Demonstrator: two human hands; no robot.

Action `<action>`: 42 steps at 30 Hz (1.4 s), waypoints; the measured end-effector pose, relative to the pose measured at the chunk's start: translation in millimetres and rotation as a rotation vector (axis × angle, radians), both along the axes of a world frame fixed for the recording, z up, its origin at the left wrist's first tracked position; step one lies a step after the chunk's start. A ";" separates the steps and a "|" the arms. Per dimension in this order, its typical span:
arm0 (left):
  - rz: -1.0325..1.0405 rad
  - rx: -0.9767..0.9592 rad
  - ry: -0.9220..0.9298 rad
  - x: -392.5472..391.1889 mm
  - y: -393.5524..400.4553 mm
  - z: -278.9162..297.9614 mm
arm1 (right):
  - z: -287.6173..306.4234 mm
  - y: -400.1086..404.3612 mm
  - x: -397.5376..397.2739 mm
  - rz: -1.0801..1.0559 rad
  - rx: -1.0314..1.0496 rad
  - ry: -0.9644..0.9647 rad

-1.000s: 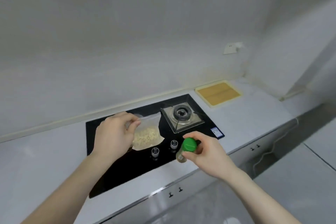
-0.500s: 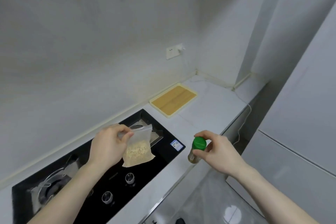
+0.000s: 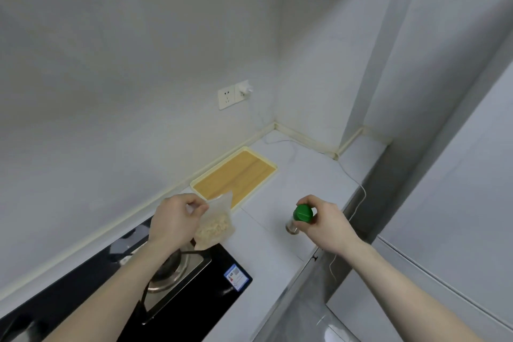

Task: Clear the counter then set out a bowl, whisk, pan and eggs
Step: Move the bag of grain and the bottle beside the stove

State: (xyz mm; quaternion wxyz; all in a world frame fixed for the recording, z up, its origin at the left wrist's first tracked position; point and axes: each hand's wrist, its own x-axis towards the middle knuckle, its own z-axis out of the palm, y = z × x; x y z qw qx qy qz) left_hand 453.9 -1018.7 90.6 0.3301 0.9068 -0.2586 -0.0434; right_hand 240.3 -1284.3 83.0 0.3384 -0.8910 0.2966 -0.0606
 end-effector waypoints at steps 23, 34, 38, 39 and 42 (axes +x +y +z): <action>0.353 0.000 0.178 52.3 -148.2 -42.1 | -96.7 -220.3 263.2 0.199 0.007 0.108; 0.534 -0.097 0.224 42.6 -179.5 -55.0 | -132.0 -249.7 347.1 0.311 -0.077 0.252; 0.542 -0.104 0.248 42.3 -184.7 -53.6 | -145.3 -251.3 358.3 0.367 -0.100 0.293; 0.538 -0.100 0.252 42.8 -186.0 -53.6 | -147.8 -251.5 359.1 0.369 -0.104 0.295; 0.522 -0.079 0.269 42.9 -189.7 -53.8 | -151.0 -252.3 361.0 0.388 -0.087 0.291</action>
